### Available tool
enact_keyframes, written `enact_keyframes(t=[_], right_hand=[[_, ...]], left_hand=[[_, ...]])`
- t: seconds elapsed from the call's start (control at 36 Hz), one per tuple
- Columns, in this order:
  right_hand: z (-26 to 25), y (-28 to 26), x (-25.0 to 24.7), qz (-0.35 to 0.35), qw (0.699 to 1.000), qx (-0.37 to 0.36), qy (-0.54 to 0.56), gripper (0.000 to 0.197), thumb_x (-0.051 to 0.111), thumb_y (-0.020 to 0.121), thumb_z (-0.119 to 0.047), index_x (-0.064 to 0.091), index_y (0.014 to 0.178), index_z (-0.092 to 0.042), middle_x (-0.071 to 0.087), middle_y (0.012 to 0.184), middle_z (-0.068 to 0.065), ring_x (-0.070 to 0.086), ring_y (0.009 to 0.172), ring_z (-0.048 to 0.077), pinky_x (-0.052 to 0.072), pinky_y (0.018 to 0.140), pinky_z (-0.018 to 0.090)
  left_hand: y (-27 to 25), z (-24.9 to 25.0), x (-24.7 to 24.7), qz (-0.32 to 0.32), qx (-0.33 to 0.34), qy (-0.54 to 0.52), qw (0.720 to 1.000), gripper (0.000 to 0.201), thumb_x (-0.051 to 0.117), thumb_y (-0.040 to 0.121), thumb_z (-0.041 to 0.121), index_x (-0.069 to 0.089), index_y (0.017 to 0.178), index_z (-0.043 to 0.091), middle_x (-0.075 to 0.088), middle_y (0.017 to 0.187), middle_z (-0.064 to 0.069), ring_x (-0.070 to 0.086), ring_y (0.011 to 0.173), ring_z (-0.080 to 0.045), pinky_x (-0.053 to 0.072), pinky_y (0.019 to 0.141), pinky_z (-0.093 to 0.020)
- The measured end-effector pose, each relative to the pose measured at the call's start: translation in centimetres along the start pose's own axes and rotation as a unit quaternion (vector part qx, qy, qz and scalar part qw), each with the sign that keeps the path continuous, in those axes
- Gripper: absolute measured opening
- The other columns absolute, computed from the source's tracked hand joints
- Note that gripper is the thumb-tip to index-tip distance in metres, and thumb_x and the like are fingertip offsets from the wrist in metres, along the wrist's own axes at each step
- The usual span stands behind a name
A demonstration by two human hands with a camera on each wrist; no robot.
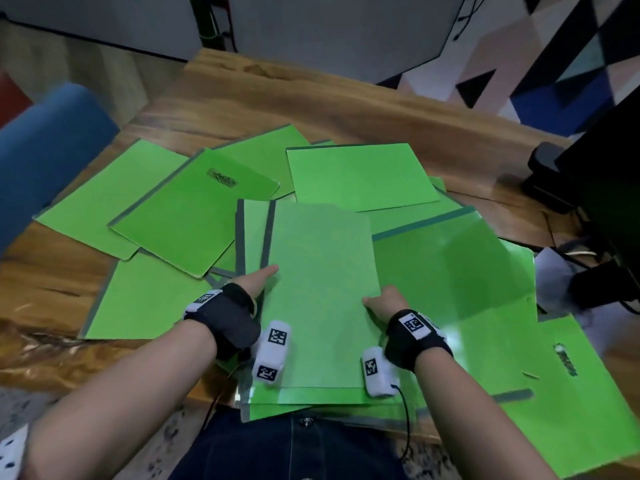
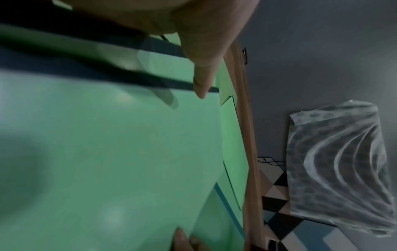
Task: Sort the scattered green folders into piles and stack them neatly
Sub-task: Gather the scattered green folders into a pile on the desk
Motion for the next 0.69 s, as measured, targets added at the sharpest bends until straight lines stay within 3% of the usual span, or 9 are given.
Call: enact_keyframes(t=[0.11,0.25,0.33,0.39,0.42,0.47,0.53,0.64,0.69], right_hand=[[-0.4,0.0,0.4,-0.021,1.0,-0.004,0.009,0.059,0.057,0.094,-0.024,0.034,0.14,0.005,0.047,0.139,0.019,0.049,0.125,0.031,0.043,0.096,0.034],[-0.4,-0.1,-0.3,-0.037,0.997,0.002,0.064,0.059,0.062,0.09,-0.018,0.037,0.137,0.006,0.051,0.131,0.017,0.055,0.114,0.029,0.046,0.095,0.035],[-0.4,-0.1,-0.5,-0.053,0.99,-0.012,0.131,0.066,0.069,0.086,-0.017,0.035,0.139,0.003,0.051,0.105,0.009,0.05,0.075,0.016,0.045,0.068,0.03],[-0.4,-0.2,-0.8,-0.065,0.988,-0.022,0.136,0.071,0.067,0.087,-0.017,0.027,0.143,-0.001,0.05,0.108,0.007,0.043,0.066,0.01,0.039,0.059,0.024],[-0.6,-0.4,-0.9,-0.069,0.989,-0.033,0.128,0.072,0.066,0.088,-0.018,0.024,0.145,-0.003,0.052,0.118,0.009,0.048,0.072,0.011,0.042,0.063,0.025],[-1.3,-1.1,-1.4,-0.064,0.992,-0.071,0.083,0.074,0.064,0.089,-0.021,0.021,0.148,-0.006,0.039,0.145,0.015,0.054,0.111,0.023,0.045,0.092,0.037],[-2.1,-2.0,-1.8,-0.052,0.992,-0.108,0.043,0.074,0.062,0.091,-0.023,0.019,0.149,-0.006,0.029,0.153,0.013,0.036,0.136,0.029,0.033,0.109,0.042],[-3.2,-2.9,-1.6,-0.011,0.986,-0.165,-0.023,0.069,0.057,0.093,-0.03,0.022,0.147,-0.006,0.035,0.15,0.014,0.037,0.136,0.029,0.034,0.108,0.041],[-3.6,-2.9,-1.3,0.006,0.982,-0.176,-0.068,0.065,0.054,0.094,-0.036,0.027,0.145,-0.006,0.042,0.145,0.015,0.044,0.13,0.031,0.039,0.104,0.041]], left_hand=[[-0.3,-0.4,-0.1,0.054,-0.02,-0.056,0.997,0.072,0.065,0.086,0.036,0.038,0.136,-0.008,0.048,0.136,-0.02,0.049,0.121,-0.031,0.04,0.091,-0.033],[0.0,-0.4,-0.7,0.075,-0.009,-0.103,0.992,0.079,0.07,0.081,0.036,0.036,0.137,-0.007,0.048,0.136,-0.02,0.049,0.12,-0.033,0.041,0.098,-0.039],[-0.1,-0.3,-1.1,0.073,0.003,-0.096,0.993,0.084,0.072,0.075,0.047,0.042,0.133,-0.007,0.055,0.126,-0.02,0.054,0.112,-0.034,0.045,0.097,-0.039],[0.1,-0.7,-1.4,0.07,0.001,-0.08,0.994,0.099,0.074,0.061,0.061,0.047,0.128,-0.006,0.06,0.117,-0.019,0.059,0.104,-0.033,0.048,0.094,-0.043],[0.4,-1.0,-1.5,0.071,-0.002,-0.072,0.995,0.105,0.074,0.054,0.066,0.048,0.126,-0.005,0.061,0.113,-0.019,0.06,0.101,-0.033,0.049,0.093,-0.043],[0.4,-1.3,-1.7,0.078,-0.002,-0.067,0.995,0.105,0.075,0.053,0.068,0.049,0.124,-0.004,0.061,0.103,-0.016,0.059,0.094,-0.031,0.05,0.09,-0.041],[0.3,-1.5,-1.9,0.089,0.006,-0.071,0.993,0.101,0.076,0.057,0.065,0.046,0.125,-0.005,0.059,0.098,-0.015,0.057,0.091,-0.03,0.049,0.088,-0.039],[1.1,-1.8,-2.0,0.098,0.055,-0.099,0.989,0.08,0.075,0.07,0.051,0.05,0.123,-0.003,0.058,0.111,-0.016,0.055,0.101,-0.031,0.043,0.086,-0.036],[1.4,-1.6,-2.4,0.114,0.091,-0.126,0.981,0.053,0.077,0.07,0.047,0.056,0.092,0.004,0.059,0.089,-0.012,0.052,0.086,-0.028,0.044,0.077,-0.034]])
Point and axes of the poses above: each hand's wrist, its own y-axis towards the middle knuckle, its own x-axis out of the palm, z = x × y, the point moved 6 cm from there along y, towards the middle knuckle
